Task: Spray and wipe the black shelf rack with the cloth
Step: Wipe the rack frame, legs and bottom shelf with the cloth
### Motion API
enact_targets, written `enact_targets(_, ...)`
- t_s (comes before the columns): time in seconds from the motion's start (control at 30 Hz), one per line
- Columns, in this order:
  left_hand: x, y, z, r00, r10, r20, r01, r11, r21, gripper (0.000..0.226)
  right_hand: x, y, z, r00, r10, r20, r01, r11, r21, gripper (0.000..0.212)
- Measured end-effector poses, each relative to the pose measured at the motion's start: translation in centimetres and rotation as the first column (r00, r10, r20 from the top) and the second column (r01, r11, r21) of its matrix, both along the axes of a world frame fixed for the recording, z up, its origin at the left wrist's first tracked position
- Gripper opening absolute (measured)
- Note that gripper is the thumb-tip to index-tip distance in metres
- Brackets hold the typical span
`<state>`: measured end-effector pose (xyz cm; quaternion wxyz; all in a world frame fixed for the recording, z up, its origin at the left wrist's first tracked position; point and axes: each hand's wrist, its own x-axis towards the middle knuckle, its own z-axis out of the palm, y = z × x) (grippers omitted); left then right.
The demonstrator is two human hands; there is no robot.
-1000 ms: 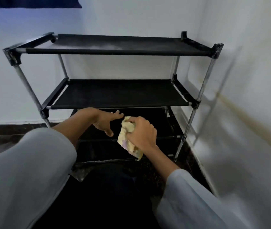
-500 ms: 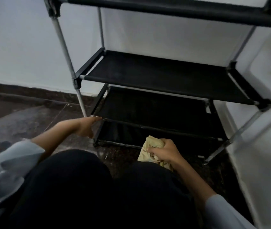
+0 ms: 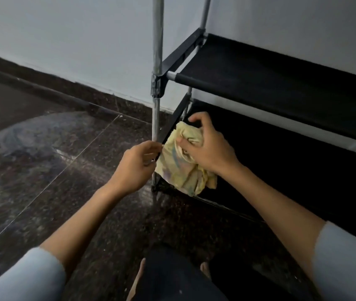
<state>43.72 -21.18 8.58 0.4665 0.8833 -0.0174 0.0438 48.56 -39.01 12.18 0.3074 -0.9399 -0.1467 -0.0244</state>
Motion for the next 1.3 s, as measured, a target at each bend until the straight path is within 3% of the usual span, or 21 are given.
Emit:
enact_targets(0.03, 0.0, 0.0, -0.3, 1.0, 0.012, 0.003, -0.012, 0.999, -0.035, 0.041, 0.3, 0.6, -1.0, 0.982, 0.014, 0.187, 0.039, 0.961, -0.275, 0.042)
enact_targets(0.07, -0.1, 0.0, -0.6, 1.0, 0.024, 0.0, -0.024, 0.997, -0.069, 0.041, 0.3, 1.0, -2.0, 0.936, 0.066, 0.346, 0.1, 0.892, -0.44, 0.041)
enact_targets(0.17, -0.1, -0.3, -1.5, 0.999, 0.051, 0.0, -0.05, 0.993, -0.106, 0.042, -0.8, 1.3, -5.2, 0.853, 0.194, 0.485, 0.114, 0.836, -0.536, 0.046)
enact_targets(0.27, -0.3, -0.5, -2.0, 0.999, 0.044, 0.0, -0.043, 0.993, -0.108, 0.046, -1.1, 1.3, -6.7, 0.836, 0.171, 0.522, 0.184, 0.808, -0.56, 0.057)
enact_targets(0.47, -0.4, -0.8, -2.6, 0.998, 0.067, -0.014, -0.067, 0.997, -0.03, 0.045, 0.2, 1.5, -6.2, 0.854, 0.135, 0.502, 0.185, 0.824, -0.536, 0.029)
enact_targets(0.7, -0.1, -1.9, -3.1, 0.992, 0.084, -0.094, -0.067, 0.982, 0.176, 0.06, -3.0, -3.9, -5.9, 0.87, -0.019, 0.493, 0.282, 0.838, -0.466, 0.018)
enact_targets(0.83, 0.0, -2.4, -3.1, 0.989, 0.121, -0.083, -0.113, 0.989, 0.095, 0.057, -3.7, -5.0, -6.0, 0.856, -0.048, 0.514, 0.293, 0.865, -0.407, 0.025)
enact_targets(0.93, 0.2, -2.3, -3.1, 0.986, 0.14, -0.089, -0.136, 0.989, 0.052, 0.053, -2.9, -2.4, -4.6, 0.816, 0.007, 0.577, 0.2, 0.935, -0.293, 0.034)
enact_targets(1.0, 0.4, -2.2, -3.3, 0.986, 0.144, -0.082, -0.141, 0.989, 0.036, 0.05, -1.6, 0.5, -3.4, 0.818, 0.055, 0.573, 0.154, 0.938, -0.311, 0.025)
enact_targets(1.1, 0.8, -1.9, -3.6, 0.988, 0.137, -0.063, -0.136, 0.99, 0.024, 0.049, 0.7, 3.2, -3.4, 0.895, 0.143, 0.422, 0.106, 0.851, -0.514, 0.03)
enact_targets(1.3, 1.1, -2.0, -3.0, 0.988, 0.142, -0.061, -0.15, 0.975, -0.165, 0.034, 3.8, 2.1, -3.5, 0.984, -0.045, 0.172, 0.101, 0.936, -0.337, 0.033)
